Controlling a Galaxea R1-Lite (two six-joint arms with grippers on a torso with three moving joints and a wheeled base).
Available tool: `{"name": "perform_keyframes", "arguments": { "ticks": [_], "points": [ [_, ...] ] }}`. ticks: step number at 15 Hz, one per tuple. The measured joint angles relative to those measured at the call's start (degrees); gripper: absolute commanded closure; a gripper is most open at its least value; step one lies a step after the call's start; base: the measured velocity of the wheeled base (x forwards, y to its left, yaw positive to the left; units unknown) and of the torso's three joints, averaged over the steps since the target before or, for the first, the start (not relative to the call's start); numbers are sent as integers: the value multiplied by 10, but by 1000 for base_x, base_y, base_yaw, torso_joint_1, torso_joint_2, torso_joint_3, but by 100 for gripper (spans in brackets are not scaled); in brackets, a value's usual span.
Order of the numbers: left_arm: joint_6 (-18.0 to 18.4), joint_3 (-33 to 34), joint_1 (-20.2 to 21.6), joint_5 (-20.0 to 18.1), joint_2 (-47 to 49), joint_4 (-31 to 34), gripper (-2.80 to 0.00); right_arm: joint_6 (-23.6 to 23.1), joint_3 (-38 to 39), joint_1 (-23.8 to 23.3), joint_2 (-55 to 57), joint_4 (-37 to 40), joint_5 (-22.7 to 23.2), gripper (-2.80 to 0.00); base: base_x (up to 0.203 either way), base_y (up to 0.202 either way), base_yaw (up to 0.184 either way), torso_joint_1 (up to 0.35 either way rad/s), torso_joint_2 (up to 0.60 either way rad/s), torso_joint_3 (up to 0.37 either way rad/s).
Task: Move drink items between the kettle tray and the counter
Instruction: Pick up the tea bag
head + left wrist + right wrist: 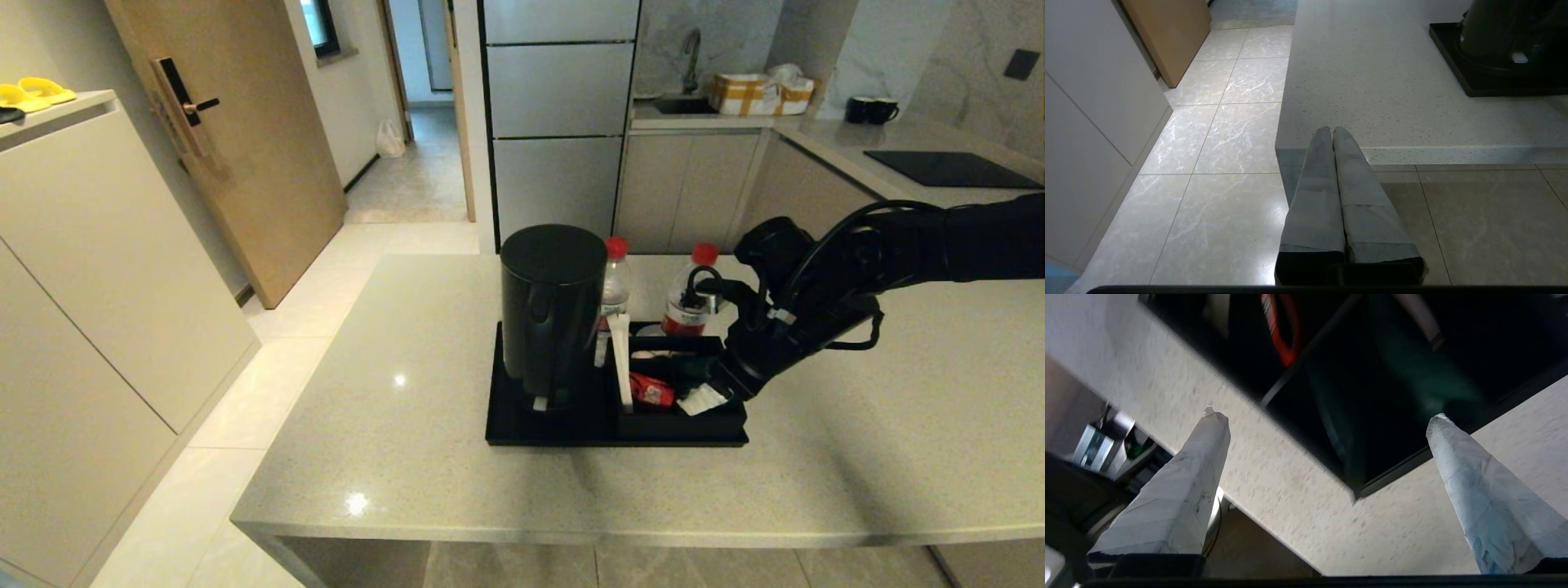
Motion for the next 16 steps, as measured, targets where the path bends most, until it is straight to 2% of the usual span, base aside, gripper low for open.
{"name": "perform_keyframes", "arguments": {
  "ticks": [6, 7, 16],
  "points": [
    [0, 0, 0, 0, 0, 0, 0, 2, -5, -6, 13, -1, 3, -280, 0, 0, 0, 0, 0, 0],
    [0, 0, 0, 0, 0, 0, 0, 3, -3, -6, 14, 0, 3, 0, 0, 0, 0, 0, 0, 0],
    [0, 0, 0, 0, 0, 0, 0, 4, -4, -7, 12, 1, 4, 0, 0, 0, 0, 0, 0, 0]
  ]
}}
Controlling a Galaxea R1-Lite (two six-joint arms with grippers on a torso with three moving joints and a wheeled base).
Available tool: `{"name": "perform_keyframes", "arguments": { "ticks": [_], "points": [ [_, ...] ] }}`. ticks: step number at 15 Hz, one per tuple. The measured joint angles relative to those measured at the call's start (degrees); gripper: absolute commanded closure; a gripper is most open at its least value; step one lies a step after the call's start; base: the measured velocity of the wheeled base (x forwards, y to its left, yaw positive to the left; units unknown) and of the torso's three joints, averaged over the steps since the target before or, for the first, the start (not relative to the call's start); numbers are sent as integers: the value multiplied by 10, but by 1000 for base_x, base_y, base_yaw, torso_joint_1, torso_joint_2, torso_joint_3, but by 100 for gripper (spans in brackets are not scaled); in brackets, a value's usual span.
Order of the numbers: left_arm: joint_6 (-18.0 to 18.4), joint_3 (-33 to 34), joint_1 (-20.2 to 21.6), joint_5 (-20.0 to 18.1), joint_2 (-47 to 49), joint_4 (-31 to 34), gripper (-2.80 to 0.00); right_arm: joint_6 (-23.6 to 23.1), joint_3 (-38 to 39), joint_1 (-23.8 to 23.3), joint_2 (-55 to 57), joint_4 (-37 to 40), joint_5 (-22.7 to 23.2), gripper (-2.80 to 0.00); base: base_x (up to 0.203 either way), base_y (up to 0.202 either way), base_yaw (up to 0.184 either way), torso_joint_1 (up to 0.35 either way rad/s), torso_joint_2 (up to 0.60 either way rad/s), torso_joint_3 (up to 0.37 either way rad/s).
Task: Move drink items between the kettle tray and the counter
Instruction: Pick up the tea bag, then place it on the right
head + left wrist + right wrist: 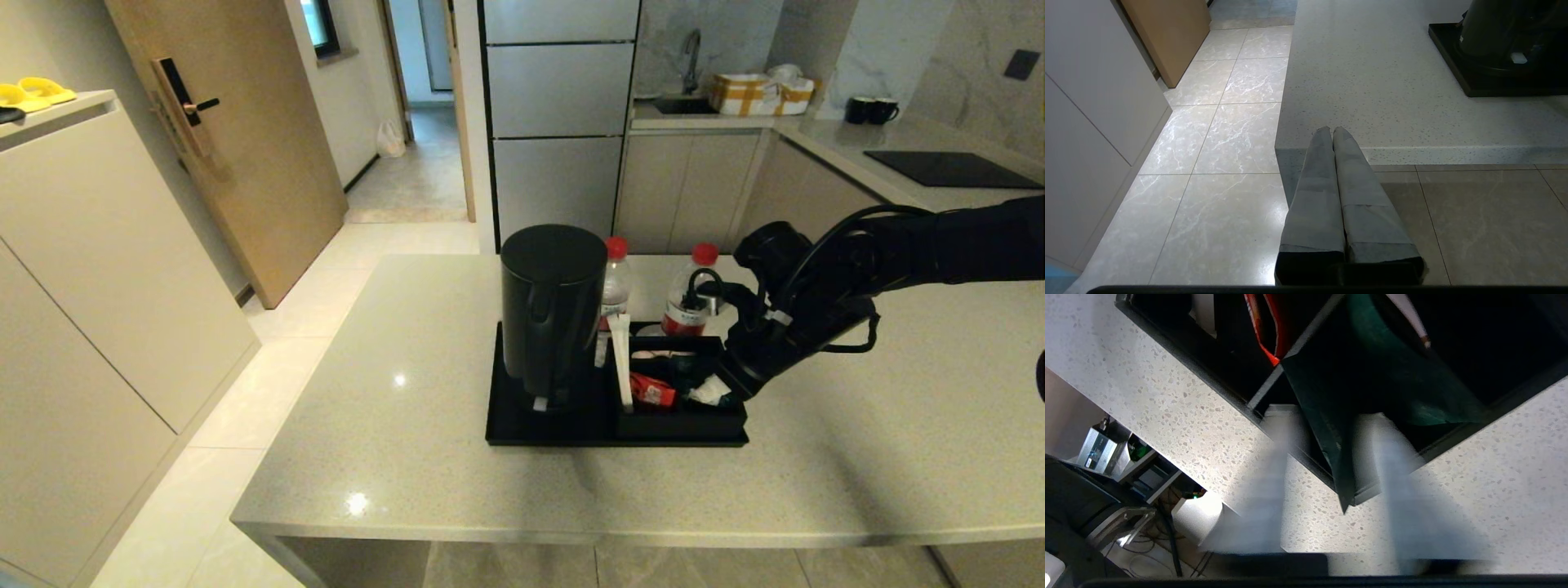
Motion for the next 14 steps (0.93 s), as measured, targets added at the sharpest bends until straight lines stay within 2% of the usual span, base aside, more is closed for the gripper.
{"name": "perform_keyframes", "arguments": {
  "ticks": [6, 8, 11, 14],
  "points": [
    [0, 0, 0, 0, 0, 0, 0, 2, 2, -3, -13, 5, 0, 0, 0, 0, 0, 0, 0, 0],
    [0, 0, 0, 0, 0, 0, 0, 20, -8, -3, -24, 5, 0, 0, 0, 0, 0, 0, 0, 0],
    [0, 0, 0, 0, 0, 0, 0, 75, -65, -10, -51, 18, -18, 0, 0, 0, 0, 0, 0, 0],
    [0, 0, 0, 0, 0, 0, 0, 185, -108, -49, -82, 23, -85, 0, 0, 0, 0, 0, 0, 0]
  ]
}}
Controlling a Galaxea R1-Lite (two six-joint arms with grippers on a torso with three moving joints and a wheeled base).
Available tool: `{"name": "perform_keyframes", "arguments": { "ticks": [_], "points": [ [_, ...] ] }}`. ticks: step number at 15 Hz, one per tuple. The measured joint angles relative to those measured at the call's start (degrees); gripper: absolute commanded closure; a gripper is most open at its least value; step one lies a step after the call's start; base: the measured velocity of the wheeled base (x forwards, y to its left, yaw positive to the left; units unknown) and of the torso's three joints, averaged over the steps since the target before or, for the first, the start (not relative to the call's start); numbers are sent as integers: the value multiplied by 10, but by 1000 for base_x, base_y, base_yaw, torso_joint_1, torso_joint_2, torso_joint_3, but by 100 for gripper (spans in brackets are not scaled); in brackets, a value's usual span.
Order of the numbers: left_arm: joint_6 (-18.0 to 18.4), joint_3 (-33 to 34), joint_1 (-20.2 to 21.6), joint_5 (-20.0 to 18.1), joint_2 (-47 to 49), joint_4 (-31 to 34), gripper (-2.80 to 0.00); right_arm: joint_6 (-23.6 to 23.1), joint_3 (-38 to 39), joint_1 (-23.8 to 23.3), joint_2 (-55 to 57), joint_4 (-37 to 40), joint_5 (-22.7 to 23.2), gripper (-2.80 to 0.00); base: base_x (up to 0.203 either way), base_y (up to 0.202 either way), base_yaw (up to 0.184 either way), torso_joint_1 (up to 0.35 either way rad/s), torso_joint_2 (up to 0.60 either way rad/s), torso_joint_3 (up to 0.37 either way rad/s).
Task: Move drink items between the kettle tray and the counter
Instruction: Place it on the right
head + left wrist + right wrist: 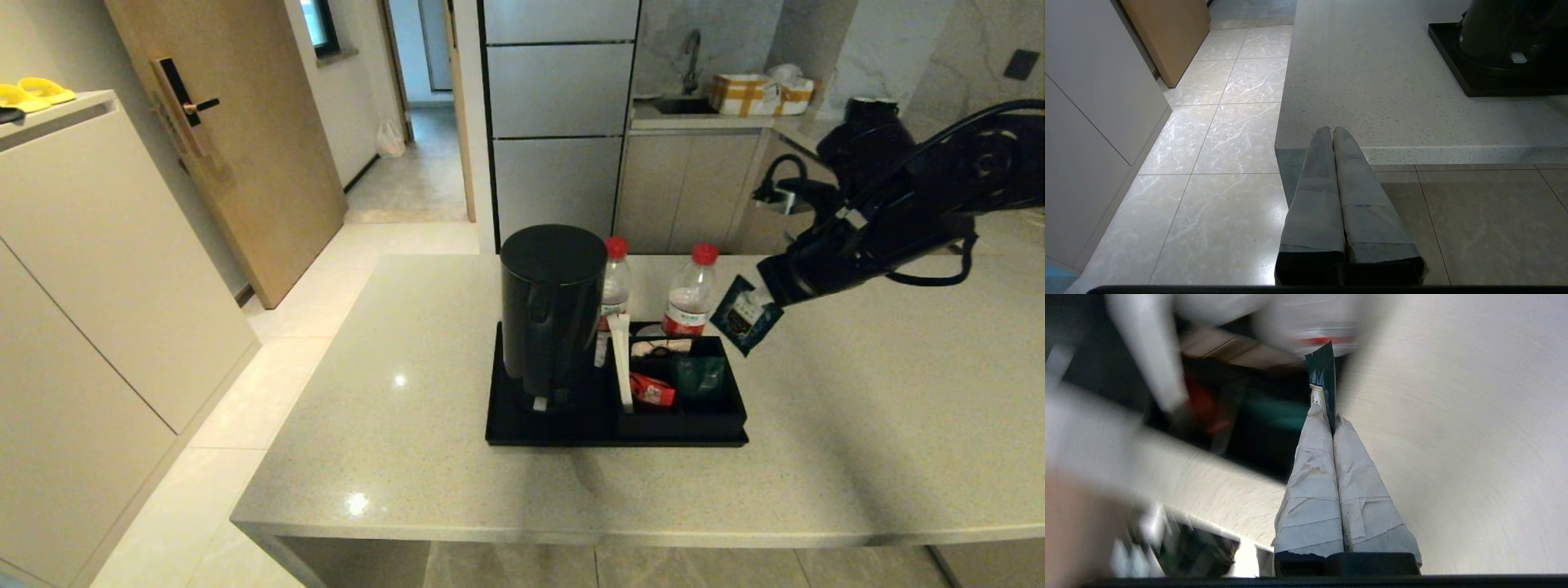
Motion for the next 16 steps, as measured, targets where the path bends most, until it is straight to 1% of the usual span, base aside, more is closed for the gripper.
{"name": "perform_keyframes", "arguments": {
  "ticks": [2, 3, 4, 5, 7, 9, 11, 14, 16],
  "points": [
    [0, 0, 0, 0, 0, 0, 0, 78, -2, -32, -13, 4, -69, 0, 0, 0, 0, 0, 0, 0],
    [0, 0, 0, 0, 0, 0, 0, 101, 3, -48, -18, 10, -101, 0, 0, 0, 0, 0, 0, 0],
    [0, 0, 0, 0, 0, 0, 0, 109, 13, -70, -21, 18, -129, 0, 0, 0, 0, 0, 0, 0],
    [0, 0, 0, 0, 0, 0, 0, 110, 28, -87, -24, 22, -146, 0, 0, 0, 0, 0, 0, 0],
    [0, 0, 0, 0, 0, 0, 0, 111, 68, -107, -31, 19, -155, 0, 0, 0, 0, 0, 0, 0],
    [0, 0, 0, 0, 0, 0, 0, 108, 123, -113, -40, 14, -157, 0, 0, 0, 0, 0, 0, 0],
    [0, 0, 0, 0, 0, 0, 0, 109, 168, -117, -41, -10, -159, 0, 0, 0, 0, 0, 0, 0],
    [0, 0, 0, 0, 0, 0, 0, 109, 206, -106, -31, -62, -159, 0, 0, 0, 0, 0, 0, 0],
    [0, 0, 0, 0, 0, 0, 0, 110, 212, -91, -18, -86, -158, 0, 0, 0, 0, 0, 0, 0]
  ]
}}
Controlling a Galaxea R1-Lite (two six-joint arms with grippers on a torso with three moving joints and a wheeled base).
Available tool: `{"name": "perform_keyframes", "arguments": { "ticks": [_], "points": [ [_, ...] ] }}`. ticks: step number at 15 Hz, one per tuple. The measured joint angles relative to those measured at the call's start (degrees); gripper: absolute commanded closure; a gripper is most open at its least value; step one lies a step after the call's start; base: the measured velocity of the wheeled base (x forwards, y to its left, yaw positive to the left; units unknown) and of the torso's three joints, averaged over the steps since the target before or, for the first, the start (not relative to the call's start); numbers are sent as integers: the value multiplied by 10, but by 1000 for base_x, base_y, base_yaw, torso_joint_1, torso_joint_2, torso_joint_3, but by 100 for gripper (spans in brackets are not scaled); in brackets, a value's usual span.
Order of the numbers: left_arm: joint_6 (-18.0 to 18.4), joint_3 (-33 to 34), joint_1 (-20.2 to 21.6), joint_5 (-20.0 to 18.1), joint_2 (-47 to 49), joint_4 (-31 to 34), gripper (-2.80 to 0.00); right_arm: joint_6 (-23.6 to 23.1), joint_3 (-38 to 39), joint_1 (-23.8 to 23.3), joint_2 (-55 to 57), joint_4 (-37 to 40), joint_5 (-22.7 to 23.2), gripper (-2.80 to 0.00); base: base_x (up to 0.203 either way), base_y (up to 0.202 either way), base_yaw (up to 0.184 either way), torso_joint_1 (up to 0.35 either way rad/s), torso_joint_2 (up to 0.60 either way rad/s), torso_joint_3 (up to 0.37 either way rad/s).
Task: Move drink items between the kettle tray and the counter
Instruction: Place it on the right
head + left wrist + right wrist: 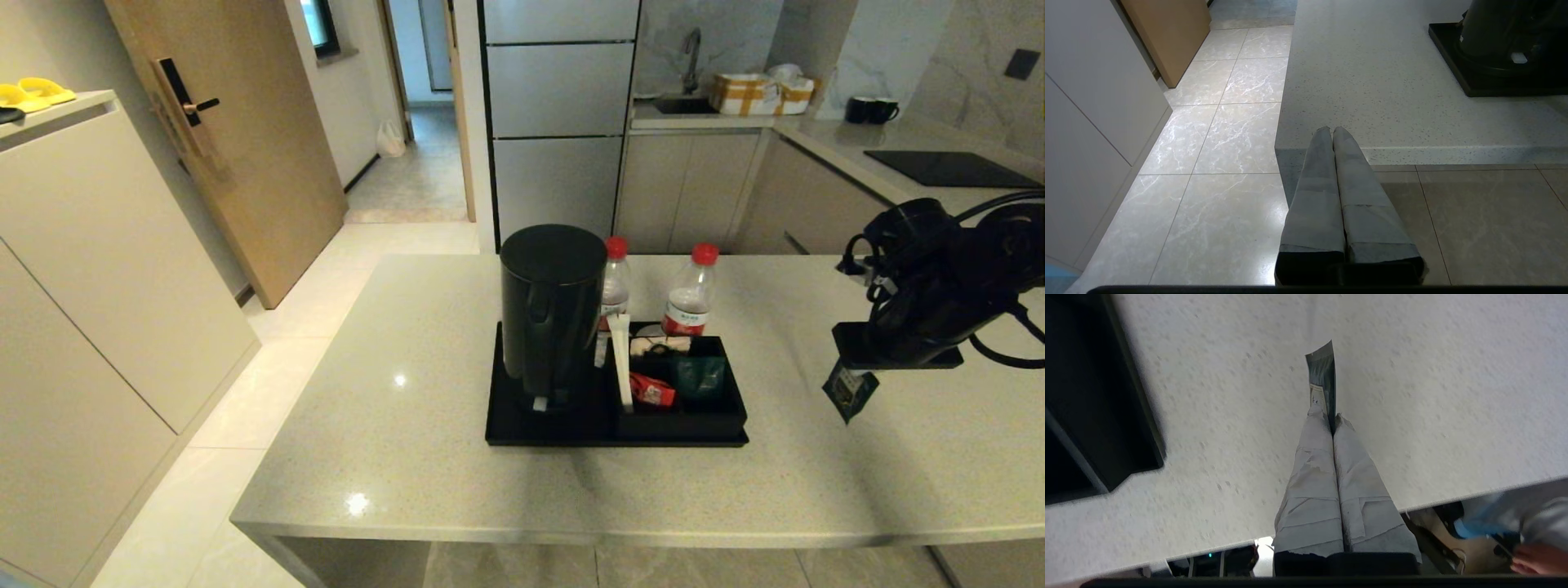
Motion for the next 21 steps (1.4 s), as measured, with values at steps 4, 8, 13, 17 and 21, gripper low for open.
{"name": "perform_keyframes", "arguments": {
  "ticks": [4, 8, 13, 17, 21],
  "points": [
    [0, 0, 0, 0, 0, 0, 0, 0, -8, 57, 29, -20, -14, 0, 0, 0, 0, 0, 0, 0],
    [0, 0, 0, 0, 0, 0, 0, 4, -45, 134, 73, -36, -59, 0, 0, 0, 0, 0, 0, 0],
    [0, 0, 0, 0, 0, 0, 0, 17, -74, 182, 114, -34, -64, 0, 0, 0, 0, 0, 0, 0],
    [0, 0, 0, 0, 0, 0, 0, 20, -76, 188, 124, -30, -65, 0, 0, 0, 0, 0, 0, 0],
    [0, 0, 0, 0, 0, 0, 0, 5, -91, 166, 125, -10, -73, 0, 0, 0, 0, 0, 0, 0]
  ]
}}
